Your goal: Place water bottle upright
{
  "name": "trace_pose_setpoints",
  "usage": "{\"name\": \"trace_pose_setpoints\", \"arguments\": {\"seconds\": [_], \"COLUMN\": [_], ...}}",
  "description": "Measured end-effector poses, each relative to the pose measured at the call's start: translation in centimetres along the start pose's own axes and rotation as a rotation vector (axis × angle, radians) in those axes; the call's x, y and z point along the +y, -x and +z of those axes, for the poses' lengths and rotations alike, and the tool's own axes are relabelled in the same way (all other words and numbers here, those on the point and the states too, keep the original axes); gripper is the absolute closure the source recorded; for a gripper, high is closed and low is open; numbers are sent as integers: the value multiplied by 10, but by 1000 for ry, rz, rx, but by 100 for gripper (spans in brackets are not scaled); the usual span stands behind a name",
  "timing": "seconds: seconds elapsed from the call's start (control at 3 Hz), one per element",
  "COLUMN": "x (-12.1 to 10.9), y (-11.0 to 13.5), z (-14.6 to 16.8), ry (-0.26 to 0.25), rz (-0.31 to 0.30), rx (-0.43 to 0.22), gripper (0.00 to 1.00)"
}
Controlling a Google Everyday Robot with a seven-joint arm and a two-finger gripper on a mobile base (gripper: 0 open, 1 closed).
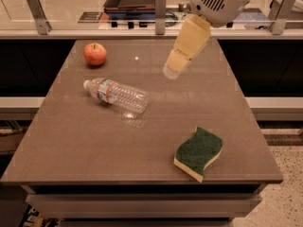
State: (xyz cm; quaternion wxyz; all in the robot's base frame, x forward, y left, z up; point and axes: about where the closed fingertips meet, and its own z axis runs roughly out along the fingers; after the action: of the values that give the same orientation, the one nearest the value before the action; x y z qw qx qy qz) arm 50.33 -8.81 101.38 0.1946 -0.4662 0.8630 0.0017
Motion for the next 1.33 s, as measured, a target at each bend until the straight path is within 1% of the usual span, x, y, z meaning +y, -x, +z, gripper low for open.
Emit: {"name": "trace_pose_setpoints", "arguments": {"seconds": [0.33,0.67,1.0,1.33], "x": [21,21,19,24], "y": [50,50,63,82], "z": [35,35,46,79], "ry": [2,2,12,72], "rz": [-29,-29,-46,-82], "rx": [31,31,45,70], "gripper": [0,0,0,0]}}
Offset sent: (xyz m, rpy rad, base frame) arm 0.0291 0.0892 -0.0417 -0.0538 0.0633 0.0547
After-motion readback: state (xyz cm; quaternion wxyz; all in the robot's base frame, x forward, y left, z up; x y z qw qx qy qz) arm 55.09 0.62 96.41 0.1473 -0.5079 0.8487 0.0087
